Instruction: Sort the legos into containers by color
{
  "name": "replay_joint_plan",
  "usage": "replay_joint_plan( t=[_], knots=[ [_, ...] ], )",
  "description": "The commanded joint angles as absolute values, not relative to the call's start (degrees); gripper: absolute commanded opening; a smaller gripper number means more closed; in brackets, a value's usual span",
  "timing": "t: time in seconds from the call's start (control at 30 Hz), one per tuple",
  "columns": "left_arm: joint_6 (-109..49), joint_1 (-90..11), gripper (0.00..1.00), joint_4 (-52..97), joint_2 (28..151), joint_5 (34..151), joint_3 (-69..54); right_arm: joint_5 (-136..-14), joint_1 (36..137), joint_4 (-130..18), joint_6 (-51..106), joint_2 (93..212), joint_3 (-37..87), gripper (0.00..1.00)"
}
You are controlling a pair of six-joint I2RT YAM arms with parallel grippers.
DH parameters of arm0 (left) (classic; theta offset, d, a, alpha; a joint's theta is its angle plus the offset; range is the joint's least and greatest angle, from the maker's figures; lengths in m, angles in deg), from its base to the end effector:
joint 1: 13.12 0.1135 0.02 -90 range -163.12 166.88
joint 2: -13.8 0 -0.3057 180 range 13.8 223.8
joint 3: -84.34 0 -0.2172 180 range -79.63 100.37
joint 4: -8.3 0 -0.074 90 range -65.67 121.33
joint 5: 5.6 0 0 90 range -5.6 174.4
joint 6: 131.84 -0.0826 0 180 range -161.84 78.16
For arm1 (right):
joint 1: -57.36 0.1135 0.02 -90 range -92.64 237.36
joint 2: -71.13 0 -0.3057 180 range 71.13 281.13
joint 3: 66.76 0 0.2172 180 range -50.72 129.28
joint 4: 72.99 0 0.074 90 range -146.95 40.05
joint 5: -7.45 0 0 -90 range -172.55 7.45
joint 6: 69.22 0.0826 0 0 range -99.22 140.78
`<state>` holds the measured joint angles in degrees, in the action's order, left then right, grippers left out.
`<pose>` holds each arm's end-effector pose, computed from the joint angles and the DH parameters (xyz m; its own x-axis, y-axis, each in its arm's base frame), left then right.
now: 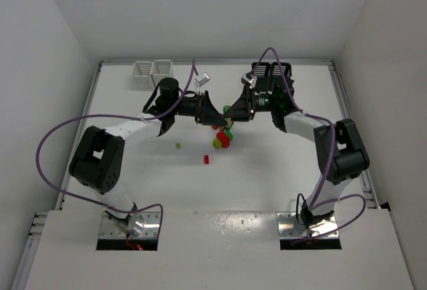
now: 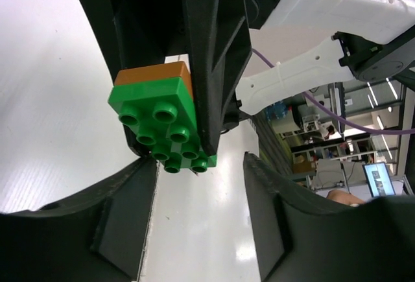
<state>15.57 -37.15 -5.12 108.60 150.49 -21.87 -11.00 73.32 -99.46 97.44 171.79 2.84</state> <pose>0.2934 -0.2135 0.3261 -0.9014 0.0280 -0.4322 0.4330 0.0459 -0.9002 0.3269 0.1750 0.2938 -0.9870 0.0380 -0.1561 -0.1550 0.0316 0.9874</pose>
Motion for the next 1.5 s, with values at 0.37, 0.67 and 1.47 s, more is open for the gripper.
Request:
replay_joint_plan(
  t=[0.37, 0.67, 1.47],
  knots=[
    [5.99, -36.67, 0.65, 0.51, 107.4, 146.89, -20.56, -10.39, 74.85, -99.67, 95.22, 170.36, 2.19, 0.0],
    [12.64, -35.62, 0.61, -7.19, 106.87, 146.37, -22.58, -11.09, 74.85, -100.28, 95.22, 170.36, 1.67, 0.0],
    [15.47, -35.0, 0.69, -8.62, 105.03, 146.89, -26.63, -12.68, 73.79, -109.6, 101.11, 172.21, 1.66, 0.0]
  ],
)
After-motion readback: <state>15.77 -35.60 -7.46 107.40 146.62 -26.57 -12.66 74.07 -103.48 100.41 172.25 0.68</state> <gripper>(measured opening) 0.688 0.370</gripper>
